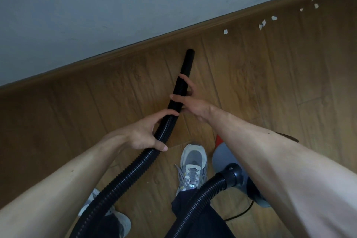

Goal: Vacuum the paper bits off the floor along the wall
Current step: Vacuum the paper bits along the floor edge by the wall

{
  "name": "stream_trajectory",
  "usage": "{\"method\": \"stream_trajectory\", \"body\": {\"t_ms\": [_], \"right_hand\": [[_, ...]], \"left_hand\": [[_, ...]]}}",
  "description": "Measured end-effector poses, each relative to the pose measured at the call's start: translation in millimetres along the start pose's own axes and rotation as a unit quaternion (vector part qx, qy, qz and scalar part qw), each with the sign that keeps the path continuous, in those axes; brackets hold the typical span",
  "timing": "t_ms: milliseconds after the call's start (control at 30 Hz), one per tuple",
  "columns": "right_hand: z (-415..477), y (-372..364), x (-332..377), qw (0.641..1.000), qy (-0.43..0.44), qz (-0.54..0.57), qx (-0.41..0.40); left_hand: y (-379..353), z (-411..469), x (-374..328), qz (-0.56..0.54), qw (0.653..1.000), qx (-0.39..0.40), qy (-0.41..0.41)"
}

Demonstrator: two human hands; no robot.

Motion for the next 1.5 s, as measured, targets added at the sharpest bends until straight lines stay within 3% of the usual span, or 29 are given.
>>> {"method": "stream_trajectory", "body": {"t_ms": [767, 1133, 1500], "right_hand": [[18, 104, 40, 0.997, 0.026, 0.028, -0.065], [7, 124, 54, 0.989, 0.014, 0.125, -0.074], [6, 136, 67, 0.977, 0.009, 0.183, -0.112]], "left_hand": [[-3, 77, -85, 0.087, 0.995, 0.006, -0.05], [-8, 73, -137, 0.146, 0.989, 0.017, 0.005], [-2, 84, -192, 0.223, 0.965, 0.06, 0.121]]}}
Point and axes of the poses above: each hand's wrist, its own z-axis towards the middle knuckle, its own y-axis out of the back of the hand, x = y × z, the point moved 7 cm from there along z, towards the middle knuckle, and after that the axes turned 12 degrees about -z, right-handed, at the moved point
